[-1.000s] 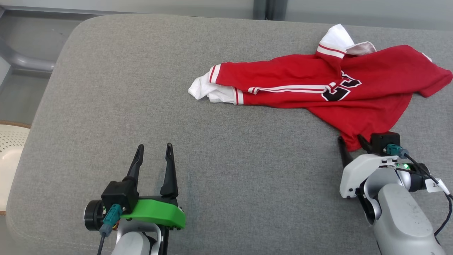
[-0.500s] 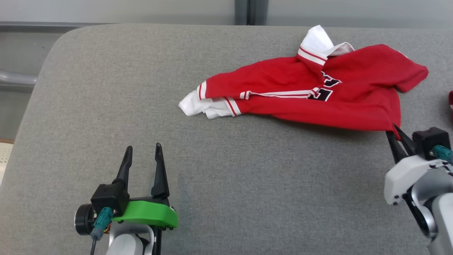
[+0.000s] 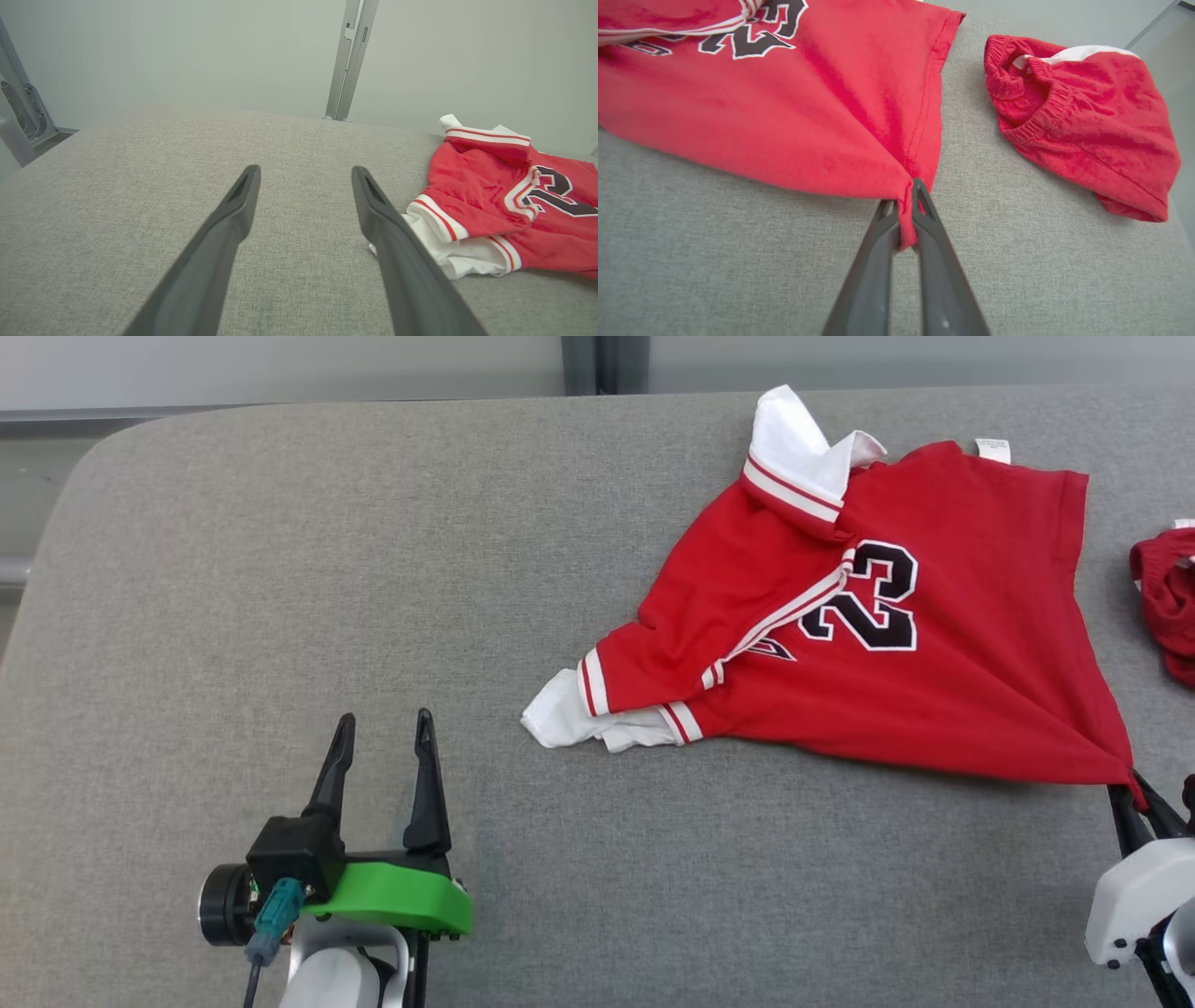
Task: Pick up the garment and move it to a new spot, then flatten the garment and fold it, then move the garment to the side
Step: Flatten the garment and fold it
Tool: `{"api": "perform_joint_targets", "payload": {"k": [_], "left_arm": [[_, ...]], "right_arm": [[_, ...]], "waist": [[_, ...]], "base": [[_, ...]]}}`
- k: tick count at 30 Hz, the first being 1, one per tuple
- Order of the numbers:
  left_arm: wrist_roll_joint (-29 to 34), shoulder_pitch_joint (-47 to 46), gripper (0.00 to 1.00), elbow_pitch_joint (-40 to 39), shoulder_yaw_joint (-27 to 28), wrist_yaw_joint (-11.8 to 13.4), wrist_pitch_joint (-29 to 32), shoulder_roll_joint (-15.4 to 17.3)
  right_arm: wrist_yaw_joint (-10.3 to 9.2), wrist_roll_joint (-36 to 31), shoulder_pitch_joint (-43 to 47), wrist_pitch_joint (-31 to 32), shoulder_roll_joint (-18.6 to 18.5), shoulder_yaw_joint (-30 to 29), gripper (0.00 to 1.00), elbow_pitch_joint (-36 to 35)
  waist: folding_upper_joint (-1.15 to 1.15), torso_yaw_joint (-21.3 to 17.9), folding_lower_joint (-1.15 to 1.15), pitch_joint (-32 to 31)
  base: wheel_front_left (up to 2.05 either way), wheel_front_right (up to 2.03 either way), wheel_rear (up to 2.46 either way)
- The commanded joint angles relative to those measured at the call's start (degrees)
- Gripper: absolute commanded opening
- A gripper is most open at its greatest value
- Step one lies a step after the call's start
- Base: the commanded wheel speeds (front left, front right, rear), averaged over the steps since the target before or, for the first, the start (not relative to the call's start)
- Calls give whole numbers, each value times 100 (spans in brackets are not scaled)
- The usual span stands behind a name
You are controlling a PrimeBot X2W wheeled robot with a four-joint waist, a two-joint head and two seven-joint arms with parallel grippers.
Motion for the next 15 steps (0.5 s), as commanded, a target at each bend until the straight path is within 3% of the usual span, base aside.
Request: {"api": "perform_joint_targets", "payload": {"k": [1, 8, 15], "left_arm": [[89, -91, 100, 26, -35, -40, -16, 22], [214, -192, 100, 205, -282, -223, -16, 41], [489, -410, 100, 531, -819, -530, 161, 83]], "right_arm": [[-10, -25, -100, -167, 76, -54, 97, 134], [-10, 185, -242, -730, 291, -154, 100, 498], [-9, 389, -290, -1253, 460, -627, 100, -39]], "waist": [[0, -88, 0, 7], [0, -413, 0, -71], [0, -751, 0, -132]], "base": [[0, 0, 0], [0, 0, 0], [0, 0, 0]]}}
